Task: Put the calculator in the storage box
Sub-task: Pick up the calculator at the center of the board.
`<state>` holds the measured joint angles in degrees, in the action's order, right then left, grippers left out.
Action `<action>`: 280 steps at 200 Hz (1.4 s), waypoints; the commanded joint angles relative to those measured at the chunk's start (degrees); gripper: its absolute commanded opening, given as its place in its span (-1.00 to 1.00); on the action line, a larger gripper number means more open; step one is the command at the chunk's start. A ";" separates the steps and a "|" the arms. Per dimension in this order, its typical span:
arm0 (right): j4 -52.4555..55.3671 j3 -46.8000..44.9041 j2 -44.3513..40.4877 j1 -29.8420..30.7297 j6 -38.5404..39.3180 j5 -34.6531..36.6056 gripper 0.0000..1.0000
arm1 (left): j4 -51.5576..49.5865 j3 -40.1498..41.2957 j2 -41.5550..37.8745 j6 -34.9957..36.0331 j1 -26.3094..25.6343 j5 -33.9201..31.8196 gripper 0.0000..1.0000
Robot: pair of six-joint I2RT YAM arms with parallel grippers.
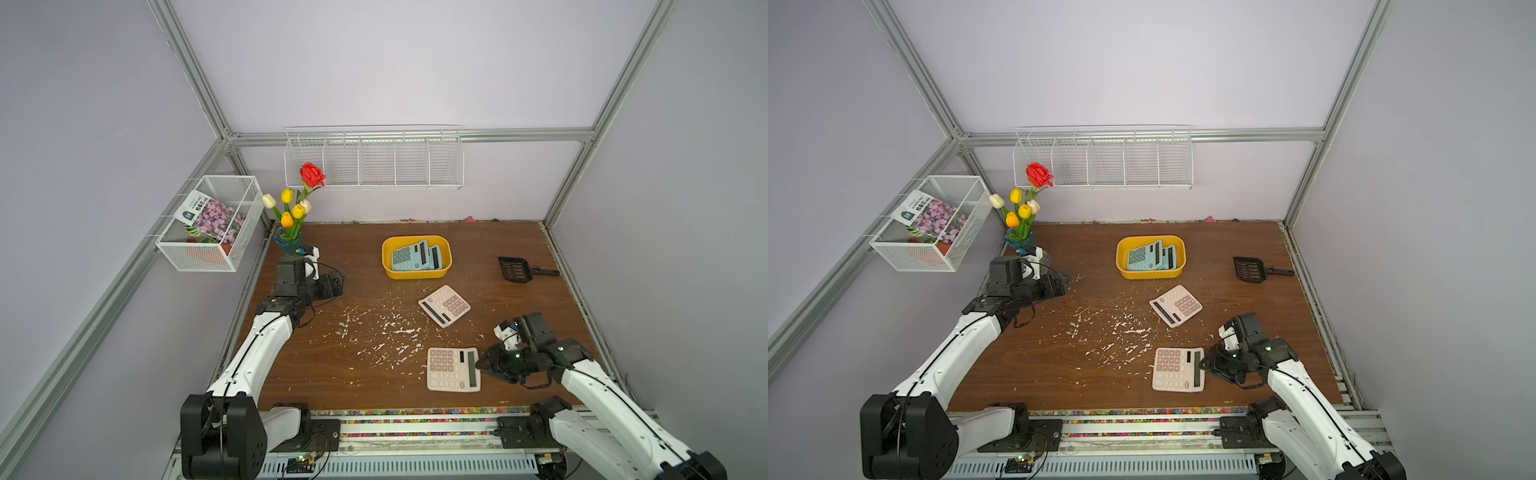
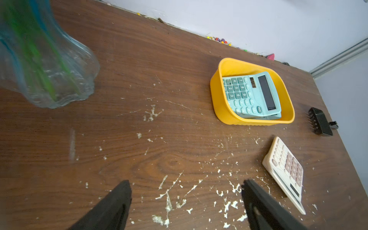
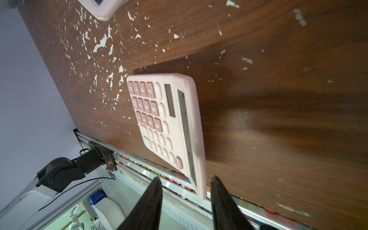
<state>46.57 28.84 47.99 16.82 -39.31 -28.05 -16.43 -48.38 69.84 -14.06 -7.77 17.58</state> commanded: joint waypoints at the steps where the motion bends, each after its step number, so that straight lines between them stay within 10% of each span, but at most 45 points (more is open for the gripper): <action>1: 2.93 0.82 -0.83 -0.55 -0.22 2.92 -0.13 | 3.10 1.42 1.00 -5.11 -3.55 4.79 0.78; 96: 1.07 5.93 -8.68 -2.32 -8.85 12.38 -0.09 | 17.13 -1.85 15.66 -39.17 -29.86 -4.36 0.63; 280: -3.54 3.75 -7.55 -3.19 -11.44 11.79 -0.09 | 29.28 -5.22 32.96 -57.03 -39.16 -4.67 0.23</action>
<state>43.00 33.45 40.53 14.17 -50.57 -16.49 9.80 -52.10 101.14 -69.54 -46.61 12.93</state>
